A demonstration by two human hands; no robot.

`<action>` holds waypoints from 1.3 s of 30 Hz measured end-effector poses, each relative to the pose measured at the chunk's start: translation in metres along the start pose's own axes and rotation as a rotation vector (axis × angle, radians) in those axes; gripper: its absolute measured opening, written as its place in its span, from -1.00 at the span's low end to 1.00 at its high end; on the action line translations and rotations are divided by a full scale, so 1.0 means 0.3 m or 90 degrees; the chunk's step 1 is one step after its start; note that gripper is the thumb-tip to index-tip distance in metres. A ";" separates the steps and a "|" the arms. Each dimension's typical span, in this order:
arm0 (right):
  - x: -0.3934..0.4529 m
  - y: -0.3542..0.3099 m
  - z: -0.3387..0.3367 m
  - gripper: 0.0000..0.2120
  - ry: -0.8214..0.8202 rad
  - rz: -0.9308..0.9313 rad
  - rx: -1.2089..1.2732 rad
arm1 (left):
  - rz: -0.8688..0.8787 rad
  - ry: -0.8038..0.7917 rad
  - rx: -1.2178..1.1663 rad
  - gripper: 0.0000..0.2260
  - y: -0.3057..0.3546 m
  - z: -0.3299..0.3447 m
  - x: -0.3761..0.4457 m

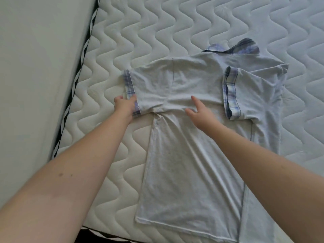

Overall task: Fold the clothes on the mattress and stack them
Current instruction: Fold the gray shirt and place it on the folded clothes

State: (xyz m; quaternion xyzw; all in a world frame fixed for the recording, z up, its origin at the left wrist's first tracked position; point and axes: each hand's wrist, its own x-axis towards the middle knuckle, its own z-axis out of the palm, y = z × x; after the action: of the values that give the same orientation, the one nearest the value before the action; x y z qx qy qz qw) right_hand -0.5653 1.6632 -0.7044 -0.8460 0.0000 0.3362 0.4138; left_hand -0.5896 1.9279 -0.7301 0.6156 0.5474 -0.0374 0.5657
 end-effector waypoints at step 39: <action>0.136 0.122 -0.332 -0.70 0.074 0.120 0.251 | 0.554 -0.126 0.525 -0.59 0.268 0.495 -0.144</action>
State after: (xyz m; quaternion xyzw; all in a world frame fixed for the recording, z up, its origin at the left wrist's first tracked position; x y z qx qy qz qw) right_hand -0.4872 1.5809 -0.7104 -0.7629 0.1692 0.3174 0.5372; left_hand -0.4641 1.8102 -0.7017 0.9450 0.1308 -0.0685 0.2919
